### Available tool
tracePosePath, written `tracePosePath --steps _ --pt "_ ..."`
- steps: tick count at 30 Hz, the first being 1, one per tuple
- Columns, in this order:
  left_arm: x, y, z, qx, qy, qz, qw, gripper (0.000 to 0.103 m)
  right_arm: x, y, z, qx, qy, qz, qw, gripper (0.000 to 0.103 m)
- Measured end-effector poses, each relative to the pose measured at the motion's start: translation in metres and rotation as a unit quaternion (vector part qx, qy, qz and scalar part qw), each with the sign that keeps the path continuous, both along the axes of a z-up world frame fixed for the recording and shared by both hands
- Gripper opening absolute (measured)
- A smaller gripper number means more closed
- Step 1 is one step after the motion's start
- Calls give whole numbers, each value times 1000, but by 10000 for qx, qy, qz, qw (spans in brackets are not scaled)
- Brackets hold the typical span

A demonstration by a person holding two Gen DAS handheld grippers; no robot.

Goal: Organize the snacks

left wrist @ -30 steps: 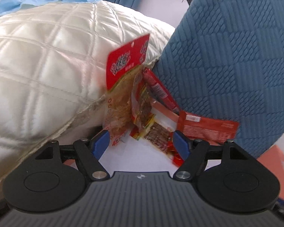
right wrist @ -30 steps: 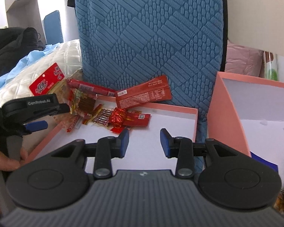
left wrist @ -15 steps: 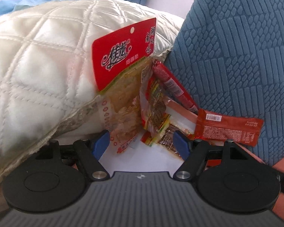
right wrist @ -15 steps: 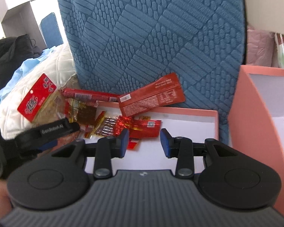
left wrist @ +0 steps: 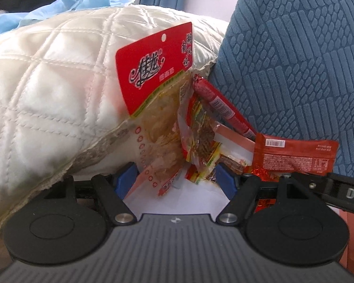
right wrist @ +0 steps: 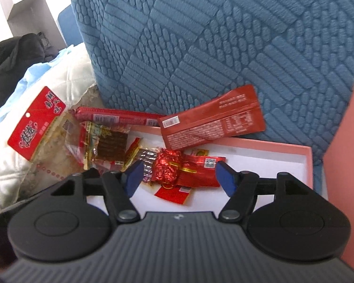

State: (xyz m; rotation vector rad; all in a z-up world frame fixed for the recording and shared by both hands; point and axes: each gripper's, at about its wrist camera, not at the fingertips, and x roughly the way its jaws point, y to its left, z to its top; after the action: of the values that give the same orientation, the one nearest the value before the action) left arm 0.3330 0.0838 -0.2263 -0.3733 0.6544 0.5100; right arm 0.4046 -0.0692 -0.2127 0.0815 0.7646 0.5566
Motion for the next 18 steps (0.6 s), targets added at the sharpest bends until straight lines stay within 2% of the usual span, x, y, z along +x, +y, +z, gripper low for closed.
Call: tracePosePath --steps 4,10,14,18 --pt "2 0 5 -28 -78 -258 9996 77 13 5 -3 49 102 74 9999 70" --pt "-1 -13 17 328 -362 -665 9966 76 33 9 -11 163 352 21 9992 69" --pt "0 -16 21 615 -457 -671 9948 63 38 15 -19 -35 380 16 9993 70" --pt "0 -7 20 497 -497 -505 9962 49 39 21 -26 -109 424 139 9989 69"
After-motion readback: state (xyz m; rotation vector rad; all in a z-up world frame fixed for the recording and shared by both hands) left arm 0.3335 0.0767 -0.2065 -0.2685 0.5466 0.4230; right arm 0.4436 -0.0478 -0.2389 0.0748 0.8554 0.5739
